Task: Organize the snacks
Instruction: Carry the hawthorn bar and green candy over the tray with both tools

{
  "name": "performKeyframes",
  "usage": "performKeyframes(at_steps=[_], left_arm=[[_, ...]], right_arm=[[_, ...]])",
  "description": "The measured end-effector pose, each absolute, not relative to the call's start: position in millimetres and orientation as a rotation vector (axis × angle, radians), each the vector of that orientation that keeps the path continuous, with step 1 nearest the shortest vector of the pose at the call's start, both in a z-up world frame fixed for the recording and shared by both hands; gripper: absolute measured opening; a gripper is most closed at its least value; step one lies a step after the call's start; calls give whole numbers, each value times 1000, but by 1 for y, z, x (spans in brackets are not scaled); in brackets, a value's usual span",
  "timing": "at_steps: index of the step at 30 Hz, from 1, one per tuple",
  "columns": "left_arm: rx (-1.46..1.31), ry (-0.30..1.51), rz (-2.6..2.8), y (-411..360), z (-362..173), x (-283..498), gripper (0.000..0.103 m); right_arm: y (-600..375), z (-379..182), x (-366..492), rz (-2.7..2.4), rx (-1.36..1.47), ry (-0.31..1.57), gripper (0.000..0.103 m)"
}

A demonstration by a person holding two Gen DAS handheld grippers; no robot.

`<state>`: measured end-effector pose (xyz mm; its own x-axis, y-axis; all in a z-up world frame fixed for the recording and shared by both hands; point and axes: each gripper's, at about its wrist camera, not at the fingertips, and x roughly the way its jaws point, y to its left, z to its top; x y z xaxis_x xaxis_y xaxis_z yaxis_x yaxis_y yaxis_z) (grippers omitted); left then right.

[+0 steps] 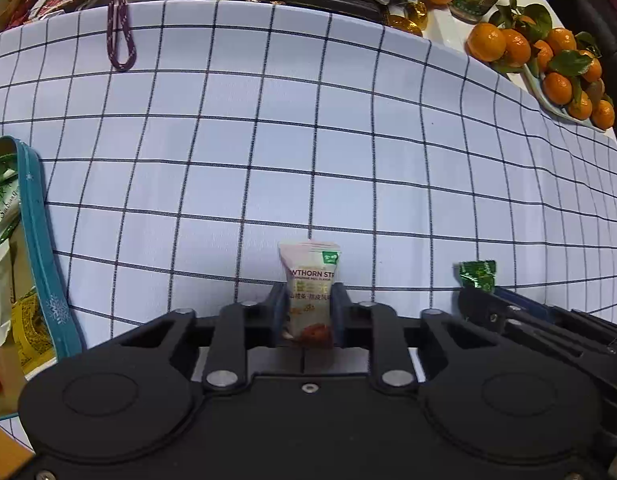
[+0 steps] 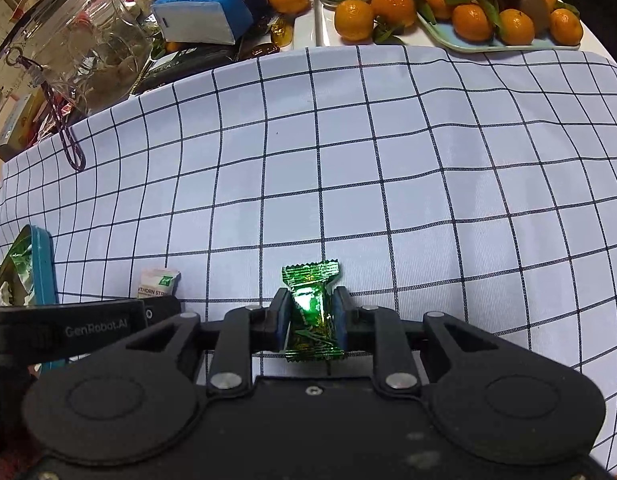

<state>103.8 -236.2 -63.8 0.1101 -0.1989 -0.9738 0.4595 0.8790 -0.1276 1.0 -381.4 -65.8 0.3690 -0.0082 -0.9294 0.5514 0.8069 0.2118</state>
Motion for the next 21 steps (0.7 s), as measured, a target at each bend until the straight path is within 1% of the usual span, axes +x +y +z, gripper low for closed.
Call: performKeyframes(at_steps=[2, 3, 4, 9, 10, 12, 21], left_arm=[[229, 1371, -492, -236, -62, 102, 26], [234, 1362, -492, -237, -61, 101, 26], [239, 1353, -492, -237, -59, 100, 26], [225, 1348, -477, -231, -52, 101, 26], [220, 1350, -473, -229, -51, 102, 26], [213, 1352, -464, -225, -50, 104, 26], [187, 1340, -442, -206, -36, 105, 26]], right_arm=[[-381, -66, 1, -378, 553, 1157, 26], [-380, -66, 1, -375, 552, 1160, 28], [-379, -66, 1, -374, 549, 1162, 28], [-376, -66, 1, -363, 539, 1177, 28], [-375, -65, 1, -359, 533, 1178, 26], [-373, -64, 0, -351, 522, 1175, 25], [-369, -55, 2, -359, 529, 1157, 25]])
